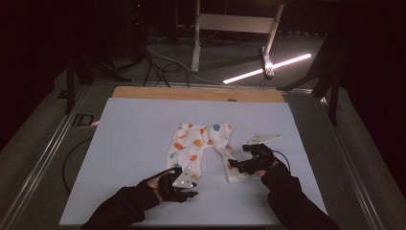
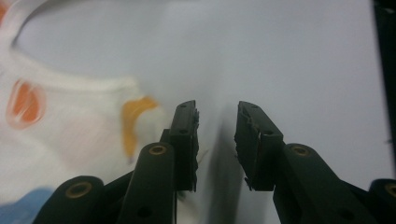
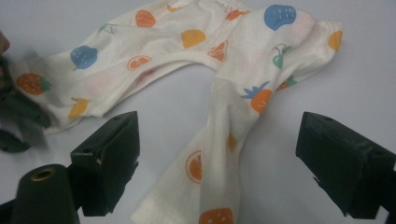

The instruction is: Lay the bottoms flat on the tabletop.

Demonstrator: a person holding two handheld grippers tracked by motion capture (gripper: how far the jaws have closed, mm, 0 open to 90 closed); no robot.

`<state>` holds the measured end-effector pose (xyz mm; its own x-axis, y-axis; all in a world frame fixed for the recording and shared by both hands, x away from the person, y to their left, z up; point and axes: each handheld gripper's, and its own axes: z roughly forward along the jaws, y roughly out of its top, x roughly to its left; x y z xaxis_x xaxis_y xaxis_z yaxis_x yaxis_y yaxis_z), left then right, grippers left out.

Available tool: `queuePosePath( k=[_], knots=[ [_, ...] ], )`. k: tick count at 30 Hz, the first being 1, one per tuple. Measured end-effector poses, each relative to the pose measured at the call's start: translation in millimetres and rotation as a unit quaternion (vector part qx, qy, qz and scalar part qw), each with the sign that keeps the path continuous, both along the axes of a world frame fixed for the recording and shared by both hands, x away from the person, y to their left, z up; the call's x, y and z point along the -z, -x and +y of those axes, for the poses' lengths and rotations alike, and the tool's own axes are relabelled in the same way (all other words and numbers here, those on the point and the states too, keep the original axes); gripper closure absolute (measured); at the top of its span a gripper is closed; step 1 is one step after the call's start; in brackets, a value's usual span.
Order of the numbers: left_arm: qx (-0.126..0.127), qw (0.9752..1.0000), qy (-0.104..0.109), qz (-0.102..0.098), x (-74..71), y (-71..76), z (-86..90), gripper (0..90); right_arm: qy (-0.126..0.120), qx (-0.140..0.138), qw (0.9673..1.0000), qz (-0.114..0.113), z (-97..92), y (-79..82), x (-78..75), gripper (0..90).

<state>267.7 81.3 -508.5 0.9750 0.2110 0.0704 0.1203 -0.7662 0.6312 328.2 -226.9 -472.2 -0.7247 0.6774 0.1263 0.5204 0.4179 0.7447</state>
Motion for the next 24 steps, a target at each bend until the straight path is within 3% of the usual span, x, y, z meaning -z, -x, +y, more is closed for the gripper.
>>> queuePosePath(
  k=[4, 7, 9, 13, 16, 19, 24],
  knots=[
    [-0.011, 0.9999, 0.000, -0.006, 2.6, -5.2, 4.9, 68.9, 0.000, 0.000, 1.0000, 0.001, 1.0, 0.1, 0.3, 13.8],
    [-0.017, 0.9997, -0.010, -0.017, 1.5, -4.6, 2.5, 78.9, 0.000, -0.001, 1.0000, 0.001, 0.9, -0.6, 0.5, 13.9],
    [-0.017, 0.9998, -0.007, -0.012, -0.3, -4.7, 2.2, 86.1, 0.002, -0.001, 1.0000, 0.000, 0.8, -0.6, 0.7, 13.9],
    [-0.026, 0.9991, 0.032, 0.015, -11.7, -4.5, 3.1, 87.3, 0.001, 0.000, 1.0000, 0.000, -0.6, -0.8, 0.4, 13.8],
    [-0.038, 0.9959, 0.072, 0.040, -20.9, -3.1, 0.4, 87.3, -0.004, 0.003, 1.0000, 0.001, -0.7, -0.3, -1.0, 13.9],
    [-0.045, 0.9941, 0.086, 0.047, -21.8, -1.2, -5.4, 87.0, -0.002, 0.002, 1.0000, 0.000, -0.9, -0.2, -1.9, 13.9],
    [-0.062, 0.9932, 0.082, 0.055, -11.9, 0.2, -15.4, 86.7, -0.002, 0.002, 1.0000, -0.001, -0.1, -0.2, -0.8, 13.9]
  ],
)
